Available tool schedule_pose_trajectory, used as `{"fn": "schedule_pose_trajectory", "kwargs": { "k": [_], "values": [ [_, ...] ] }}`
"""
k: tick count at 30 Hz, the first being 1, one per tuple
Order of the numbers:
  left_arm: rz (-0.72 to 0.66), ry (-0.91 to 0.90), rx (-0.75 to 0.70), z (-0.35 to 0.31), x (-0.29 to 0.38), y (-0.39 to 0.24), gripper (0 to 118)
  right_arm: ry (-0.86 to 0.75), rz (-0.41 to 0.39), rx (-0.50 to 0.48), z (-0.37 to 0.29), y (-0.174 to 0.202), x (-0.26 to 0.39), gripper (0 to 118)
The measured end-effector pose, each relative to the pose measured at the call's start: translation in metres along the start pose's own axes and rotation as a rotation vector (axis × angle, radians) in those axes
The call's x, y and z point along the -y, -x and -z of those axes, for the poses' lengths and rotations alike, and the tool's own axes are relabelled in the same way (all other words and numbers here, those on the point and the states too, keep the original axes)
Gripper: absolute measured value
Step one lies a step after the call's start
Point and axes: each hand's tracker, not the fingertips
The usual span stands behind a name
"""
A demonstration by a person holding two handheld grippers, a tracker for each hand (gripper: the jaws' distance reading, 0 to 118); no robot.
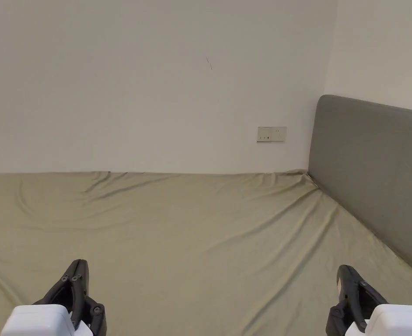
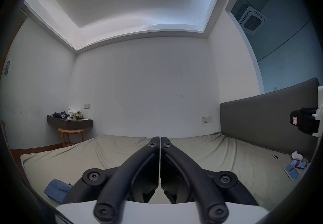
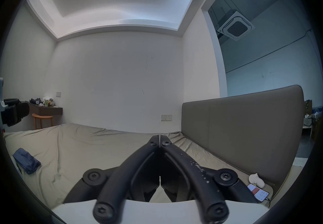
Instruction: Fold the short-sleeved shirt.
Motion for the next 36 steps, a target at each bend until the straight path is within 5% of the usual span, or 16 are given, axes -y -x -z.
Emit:
{"fn": "schedule_pose_trajectory", "kwargs": {
  "k": [36],
  "values": [
    [0.011, -0.011, -0.005, 0.0, -0.002, 0.0, 0, 0.008, -0.045, -0.046, -0.003, 0.017, -0.003, 1]
  ]
}}
